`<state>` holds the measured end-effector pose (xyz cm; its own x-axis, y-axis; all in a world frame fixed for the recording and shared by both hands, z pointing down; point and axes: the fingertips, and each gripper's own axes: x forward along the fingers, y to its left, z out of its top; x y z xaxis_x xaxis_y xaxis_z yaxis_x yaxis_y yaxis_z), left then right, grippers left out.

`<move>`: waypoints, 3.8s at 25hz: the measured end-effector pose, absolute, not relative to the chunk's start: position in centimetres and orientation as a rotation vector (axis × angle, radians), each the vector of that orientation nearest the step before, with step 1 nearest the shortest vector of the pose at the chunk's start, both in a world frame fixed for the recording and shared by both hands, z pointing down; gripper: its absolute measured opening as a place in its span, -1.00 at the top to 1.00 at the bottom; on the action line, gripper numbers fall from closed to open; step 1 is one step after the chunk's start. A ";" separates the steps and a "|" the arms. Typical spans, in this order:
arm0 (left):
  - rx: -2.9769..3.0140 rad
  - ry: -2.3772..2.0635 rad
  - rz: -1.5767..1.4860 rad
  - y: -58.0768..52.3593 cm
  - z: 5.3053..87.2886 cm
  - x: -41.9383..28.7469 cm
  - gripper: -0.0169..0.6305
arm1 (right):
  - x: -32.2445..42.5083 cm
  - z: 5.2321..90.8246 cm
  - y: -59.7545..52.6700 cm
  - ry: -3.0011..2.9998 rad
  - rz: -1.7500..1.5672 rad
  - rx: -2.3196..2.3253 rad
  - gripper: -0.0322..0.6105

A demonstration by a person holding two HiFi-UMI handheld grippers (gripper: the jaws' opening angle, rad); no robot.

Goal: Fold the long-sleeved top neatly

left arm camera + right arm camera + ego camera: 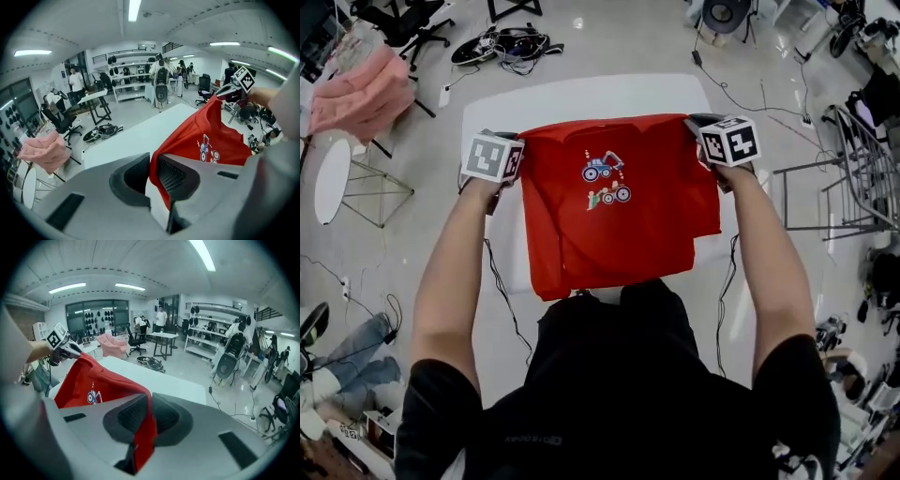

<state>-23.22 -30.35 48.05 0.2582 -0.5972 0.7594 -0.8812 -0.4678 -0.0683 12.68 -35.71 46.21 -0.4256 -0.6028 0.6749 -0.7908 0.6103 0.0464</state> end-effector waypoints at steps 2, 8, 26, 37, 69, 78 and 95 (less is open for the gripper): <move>2.142 -1.306 1.071 -31.4 50.2 -23.2 0.82 | 12.5 48.4 -36.8 -2.145 0.408 1.065 0.78; 2.033 -1.244 1.162 -34.5 55.8 -24.1 0.82 | 11.4 54.2 -41.8 -2.081 0.432 0.946 0.78; 1.826 -1.226 0.883 -40.7 61.9 -27.1 0.53 | 10.1 59.5 -51.5 -2.273 0.894 0.705 0.47; 1.774 -1.224 0.826 -37.7 63.1 -27.7 0.48 | 12.3 63.3 -47.5 -2.030 0.742 0.641 0.45; 1.959 -1.442 0.792 -37.0 55.9 -29.9 0.58 | 15.6 55.6 -43.7 -2.153 0.483 1.053 0.58; 2.174 -1.407 0.622 -29.0 50.4 -26.4 0.58 | 14.3 51.2 -30.8 -2.231 0.554 1.227 0.62; 2.209 -1.376 0.503 -15.2 50.6 -20.7 0.91 | 16.3 53.2 -19.5 -2.216 0.672 1.332 0.79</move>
<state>-20.74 -15.20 50.64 0.4252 -0.7249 0.5419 -0.9036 -0.3749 0.2074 16.33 -19.46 53.19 -0.4211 -0.6684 0.6130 -0.8964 0.4098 -0.1690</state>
